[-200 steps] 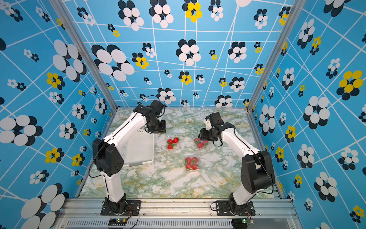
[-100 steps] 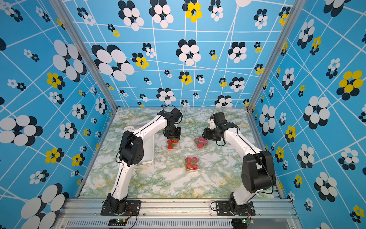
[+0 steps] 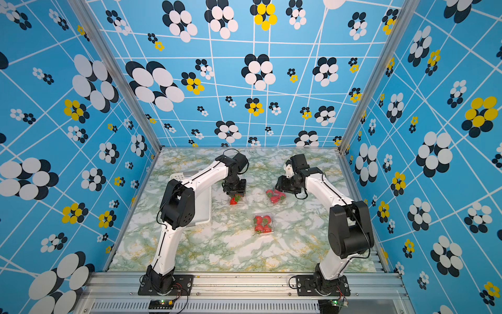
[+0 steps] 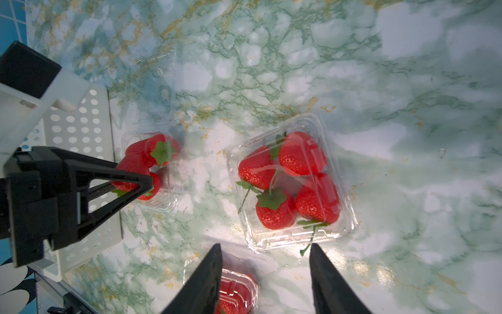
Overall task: Pack strawberries into containers
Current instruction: Place the strawberry in the packing box.
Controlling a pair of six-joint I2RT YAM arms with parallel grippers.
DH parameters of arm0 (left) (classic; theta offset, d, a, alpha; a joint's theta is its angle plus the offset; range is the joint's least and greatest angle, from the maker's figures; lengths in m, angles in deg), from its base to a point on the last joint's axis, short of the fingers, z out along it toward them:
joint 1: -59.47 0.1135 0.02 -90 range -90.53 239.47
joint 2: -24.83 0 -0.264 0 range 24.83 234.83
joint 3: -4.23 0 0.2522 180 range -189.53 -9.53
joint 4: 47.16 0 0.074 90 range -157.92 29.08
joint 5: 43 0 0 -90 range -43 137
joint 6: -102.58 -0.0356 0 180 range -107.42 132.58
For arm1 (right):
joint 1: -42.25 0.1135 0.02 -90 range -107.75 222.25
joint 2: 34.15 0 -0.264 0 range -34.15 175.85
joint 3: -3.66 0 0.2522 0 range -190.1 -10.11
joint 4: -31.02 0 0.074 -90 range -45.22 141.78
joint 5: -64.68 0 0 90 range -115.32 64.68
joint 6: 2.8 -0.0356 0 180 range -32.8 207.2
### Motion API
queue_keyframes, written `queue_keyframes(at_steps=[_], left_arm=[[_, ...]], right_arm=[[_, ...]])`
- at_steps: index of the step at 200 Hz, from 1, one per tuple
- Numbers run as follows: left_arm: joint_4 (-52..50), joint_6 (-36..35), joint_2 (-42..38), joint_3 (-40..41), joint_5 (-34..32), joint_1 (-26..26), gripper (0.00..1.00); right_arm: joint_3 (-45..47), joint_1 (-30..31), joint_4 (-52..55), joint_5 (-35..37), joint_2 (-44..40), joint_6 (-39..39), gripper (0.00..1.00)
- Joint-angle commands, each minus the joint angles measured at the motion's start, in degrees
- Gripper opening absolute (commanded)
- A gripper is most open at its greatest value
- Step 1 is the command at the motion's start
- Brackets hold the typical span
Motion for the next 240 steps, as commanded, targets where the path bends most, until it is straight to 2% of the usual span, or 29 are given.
queue_keyframes(at_steps=[1,23,51,121,125,148,192,240], left_arm=[[0.39,0.55,-2.45,1.14,0.10,-0.39,0.26],[0.50,0.62,-2.50,1.21,0.07,-0.47,0.33],[0.50,0.55,-2.27,1.29,-0.11,-0.52,0.37],[1.25,0.70,-1.92,1.79,0.38,-0.47,0.42],[1.29,0.72,-1.93,1.82,0.47,-0.47,0.47],[1.29,0.53,-1.35,1.71,0.81,-0.56,0.54],[2.13,1.18,-2.78,2.00,-0.67,-0.47,0.55],[4.50,2.70,-12.11,6.62,-5.40,0.44,0.54]], right_arm=[[-3.48,-0.23,1.81,-3.02,1.35,0.40,0.54],[-5.90,0.20,2.66,-4.34,3.10,1.14,0.56],[-8.69,0.69,2.71,-6.14,5.65,1.23,0.56],[-15.62,2.97,2.88,-7.96,10.83,0.37,0.57],[-15.98,3.10,2.96,-8.01,11.10,0.35,0.57],[-18.23,3.62,3.28,-8.78,13.33,0.27,0.58],[-22.94,4.73,2.99,-10.71,17.29,-1.04,0.59],[-28.95,6.35,2.62,-16.16,23.84,-2.08,0.58]])
